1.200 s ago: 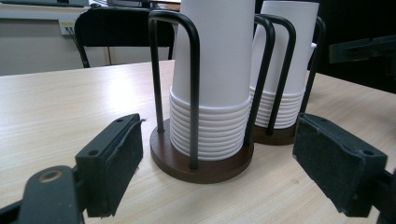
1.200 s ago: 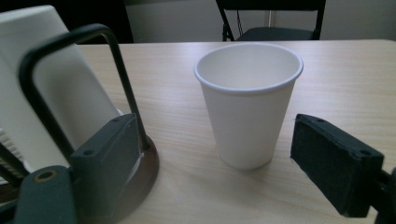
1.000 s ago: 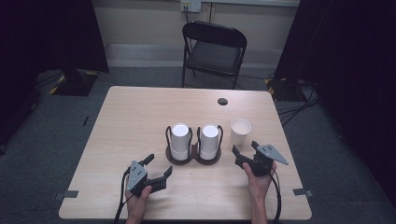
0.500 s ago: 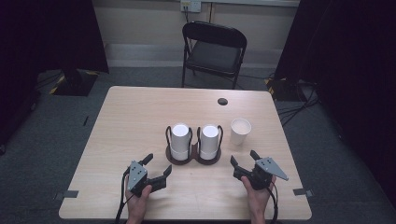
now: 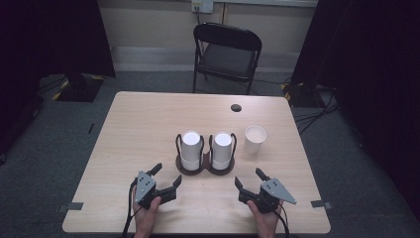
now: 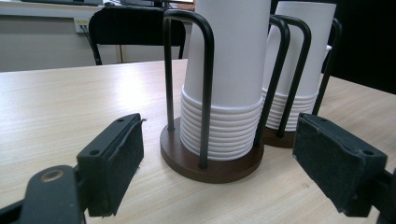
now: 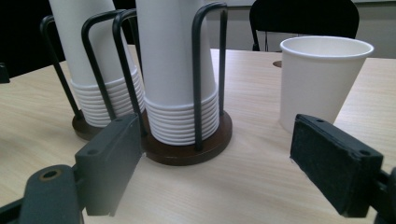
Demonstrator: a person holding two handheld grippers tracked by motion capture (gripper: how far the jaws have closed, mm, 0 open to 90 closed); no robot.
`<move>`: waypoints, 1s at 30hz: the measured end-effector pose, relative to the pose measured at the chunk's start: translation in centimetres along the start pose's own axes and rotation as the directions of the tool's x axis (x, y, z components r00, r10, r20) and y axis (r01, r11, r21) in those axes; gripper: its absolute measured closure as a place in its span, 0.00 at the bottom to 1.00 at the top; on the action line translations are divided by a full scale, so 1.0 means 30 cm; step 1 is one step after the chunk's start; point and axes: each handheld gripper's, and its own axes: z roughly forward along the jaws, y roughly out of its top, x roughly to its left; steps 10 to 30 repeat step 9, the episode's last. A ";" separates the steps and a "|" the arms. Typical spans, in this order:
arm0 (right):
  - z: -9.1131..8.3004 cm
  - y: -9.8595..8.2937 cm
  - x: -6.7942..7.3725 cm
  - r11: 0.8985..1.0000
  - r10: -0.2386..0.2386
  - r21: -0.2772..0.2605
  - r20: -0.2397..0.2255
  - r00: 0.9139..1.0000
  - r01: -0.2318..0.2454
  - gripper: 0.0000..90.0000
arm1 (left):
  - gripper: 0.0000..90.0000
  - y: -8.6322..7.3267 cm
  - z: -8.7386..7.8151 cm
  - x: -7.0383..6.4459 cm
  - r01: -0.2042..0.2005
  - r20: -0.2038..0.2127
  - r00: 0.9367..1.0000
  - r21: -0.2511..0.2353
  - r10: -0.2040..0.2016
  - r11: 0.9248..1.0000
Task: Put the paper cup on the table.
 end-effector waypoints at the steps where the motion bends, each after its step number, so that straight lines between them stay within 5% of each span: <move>1: 0.000 -0.004 0.004 1.000 0.001 -0.001 -0.005 1.000 -0.001 0.17 | 0.18 0.000 0.000 0.000 0.004 -0.002 1.000 -0.002 -0.004 1.000; 30: 0.013 -0.024 0.008 1.000 0.002 0.025 -0.017 1.000 -0.001 0.17 | 0.18 -0.001 -0.002 -0.002 -0.004 -0.002 1.000 -0.007 0.004 1.000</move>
